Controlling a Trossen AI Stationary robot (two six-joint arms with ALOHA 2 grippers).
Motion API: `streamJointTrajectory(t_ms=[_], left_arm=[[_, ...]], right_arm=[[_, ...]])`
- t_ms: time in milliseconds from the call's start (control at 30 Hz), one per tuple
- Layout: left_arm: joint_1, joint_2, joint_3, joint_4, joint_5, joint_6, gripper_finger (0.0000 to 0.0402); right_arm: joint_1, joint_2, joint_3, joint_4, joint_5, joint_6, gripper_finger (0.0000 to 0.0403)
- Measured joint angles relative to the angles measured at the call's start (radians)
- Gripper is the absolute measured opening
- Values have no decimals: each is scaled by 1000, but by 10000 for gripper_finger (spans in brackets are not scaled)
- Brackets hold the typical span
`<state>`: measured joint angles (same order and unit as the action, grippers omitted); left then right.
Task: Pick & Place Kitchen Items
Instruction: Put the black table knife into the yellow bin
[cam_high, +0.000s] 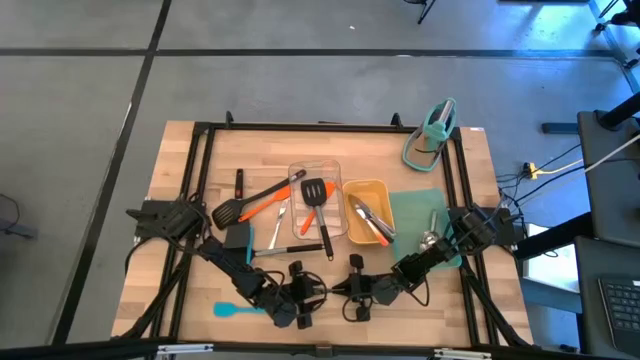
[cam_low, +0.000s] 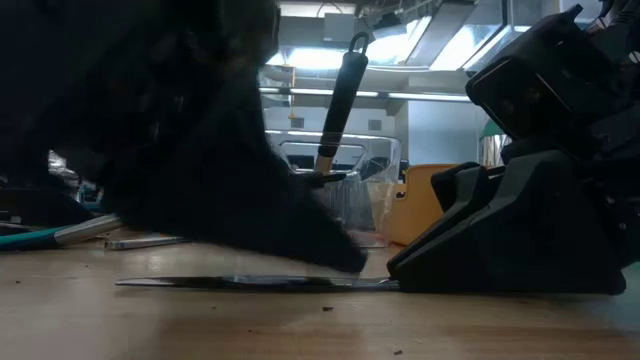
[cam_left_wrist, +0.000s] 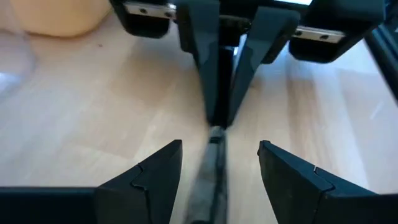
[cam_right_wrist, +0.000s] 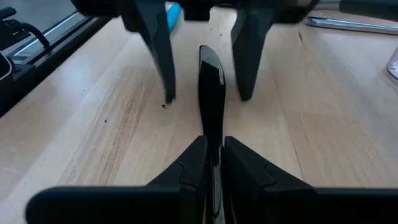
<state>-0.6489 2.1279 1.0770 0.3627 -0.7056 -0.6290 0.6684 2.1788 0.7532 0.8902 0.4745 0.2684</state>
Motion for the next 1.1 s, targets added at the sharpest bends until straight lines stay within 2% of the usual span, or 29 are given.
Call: streamJointTrajectory(t_ms=[367, 633, 1100], left_arm=[[20, 20, -1, 32, 45, 27, 209], [20, 23, 0, 27, 48, 33, 210], [22, 23, 0, 24, 55, 40, 210]], right_arm=[[10, -6, 0, -21, 31, -11, 52], [17, -63, 1, -159, 46, -34, 52], [36, -64, 2, -165, 72, -66, 52]])
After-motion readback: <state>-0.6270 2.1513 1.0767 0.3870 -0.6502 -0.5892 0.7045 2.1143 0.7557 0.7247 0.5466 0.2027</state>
